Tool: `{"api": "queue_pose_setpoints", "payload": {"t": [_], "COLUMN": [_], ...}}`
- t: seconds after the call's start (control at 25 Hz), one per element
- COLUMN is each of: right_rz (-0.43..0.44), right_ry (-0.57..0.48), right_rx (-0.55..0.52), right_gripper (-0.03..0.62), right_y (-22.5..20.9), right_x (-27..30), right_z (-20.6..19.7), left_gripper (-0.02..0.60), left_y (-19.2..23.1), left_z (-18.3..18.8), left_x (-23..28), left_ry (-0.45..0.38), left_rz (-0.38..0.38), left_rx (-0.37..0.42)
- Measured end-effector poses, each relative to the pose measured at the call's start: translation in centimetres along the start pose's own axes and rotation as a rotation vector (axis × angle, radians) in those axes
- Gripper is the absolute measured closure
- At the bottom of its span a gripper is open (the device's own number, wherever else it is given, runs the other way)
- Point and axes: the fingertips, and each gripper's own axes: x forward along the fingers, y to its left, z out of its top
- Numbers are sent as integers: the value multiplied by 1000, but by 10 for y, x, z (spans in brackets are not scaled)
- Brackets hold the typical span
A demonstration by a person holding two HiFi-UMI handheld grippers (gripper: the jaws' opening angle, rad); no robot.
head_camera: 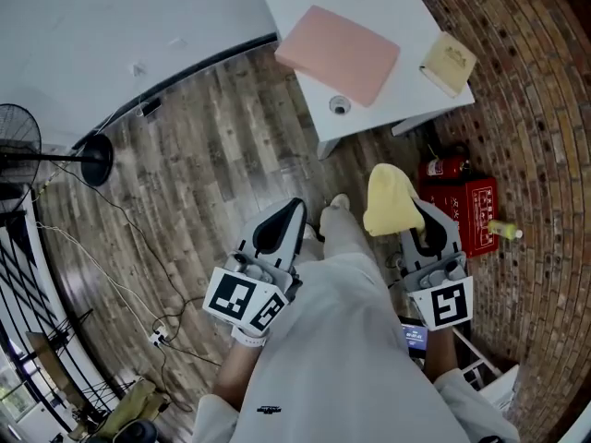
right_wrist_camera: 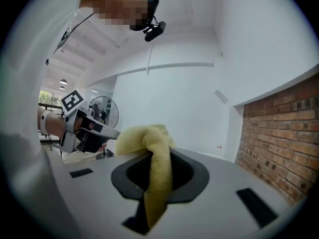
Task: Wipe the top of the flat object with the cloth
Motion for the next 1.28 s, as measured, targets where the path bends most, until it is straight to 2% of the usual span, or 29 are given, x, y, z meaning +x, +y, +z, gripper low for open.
{"api": "queue_pose_setpoints", "payload": {"t": [0.2,0.32,0.48,0.68,0.84,1.08,1.28], "right_rz": [-27,-35,-103,-42,-90,-112,-81], "right_ry": [-45,-24,-6,-14,45,40,9], "right_rx": [40,37,35,151,126,306,289], "right_gripper": [542,542,544,554,553,549,549], "right_y": [-9,-25,-58,-84,-116,-159,-167], "right_x": [16,30,62,112,143,185,200], "right_z": [5,-7,-13,-18,-26,-33,-25], "left_gripper": [563,563,563,563,563,563,563], "left_y": [13,24,43,66,74,90,89], "left_z": [7,12,28,56,75,93,94], "left_x": [20,39,71,120,158,202,228], "left_ry": [14,22,34,56,76,98,107], "left_rz": [-24,-28,-32,-44,-54,-61,-75], "left_rx": [1,10,23,51,70,94,106]}}
